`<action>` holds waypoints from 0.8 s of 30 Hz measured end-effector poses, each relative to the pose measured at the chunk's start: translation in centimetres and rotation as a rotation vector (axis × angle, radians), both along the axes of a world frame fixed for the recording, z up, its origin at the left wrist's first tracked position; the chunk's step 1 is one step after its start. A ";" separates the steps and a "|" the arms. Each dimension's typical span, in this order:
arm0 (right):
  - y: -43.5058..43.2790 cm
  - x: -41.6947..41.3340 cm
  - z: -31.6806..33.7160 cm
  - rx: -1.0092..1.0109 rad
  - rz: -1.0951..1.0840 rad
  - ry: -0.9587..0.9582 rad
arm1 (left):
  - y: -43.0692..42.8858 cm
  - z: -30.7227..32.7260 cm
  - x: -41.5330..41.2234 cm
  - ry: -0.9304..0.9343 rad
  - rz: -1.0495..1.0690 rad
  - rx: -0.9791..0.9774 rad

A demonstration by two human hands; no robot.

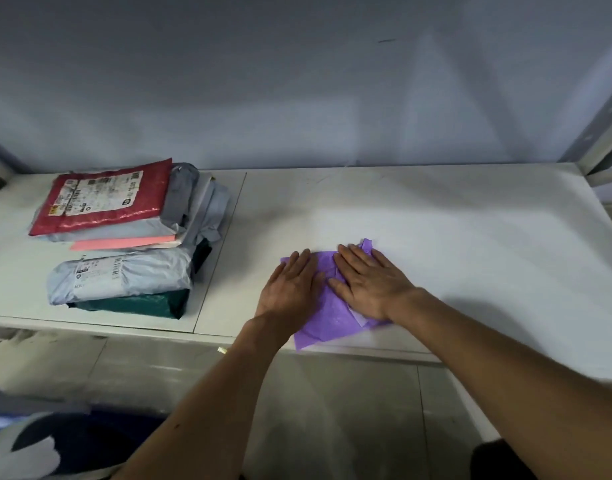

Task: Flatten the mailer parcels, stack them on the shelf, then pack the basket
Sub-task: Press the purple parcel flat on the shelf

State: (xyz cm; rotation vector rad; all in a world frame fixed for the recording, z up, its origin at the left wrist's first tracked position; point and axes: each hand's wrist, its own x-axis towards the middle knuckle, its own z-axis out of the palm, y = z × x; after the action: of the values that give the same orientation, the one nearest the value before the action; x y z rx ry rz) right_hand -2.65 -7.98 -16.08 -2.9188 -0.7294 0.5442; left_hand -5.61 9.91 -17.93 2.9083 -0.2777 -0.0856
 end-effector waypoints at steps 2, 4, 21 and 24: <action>0.2 0.3 1.1 -0.011 0.029 -0.076 | 0.4 0.3 -0.9 -0.028 0.028 -0.165; 0.6 0.1 1.6 0.062 0.026 -0.178 | 0.1 0.7 -1.4 -0.041 0.047 -0.238; 0.0 -2.5 -2.7 0.139 0.101 -0.190 | -0.2 -4.5 -3.3 -0.268 -0.192 -0.081; 0.2 -2.3 -2.1 0.147 0.091 -0.169 | -0.2 -3.2 -2.3 -0.088 -0.161 -0.112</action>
State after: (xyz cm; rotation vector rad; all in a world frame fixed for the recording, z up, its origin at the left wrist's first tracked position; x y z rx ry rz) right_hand -4.95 -7.74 -18.22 -2.8294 -0.8854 0.2401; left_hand -7.88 9.70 -21.17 2.7786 -0.5145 0.0311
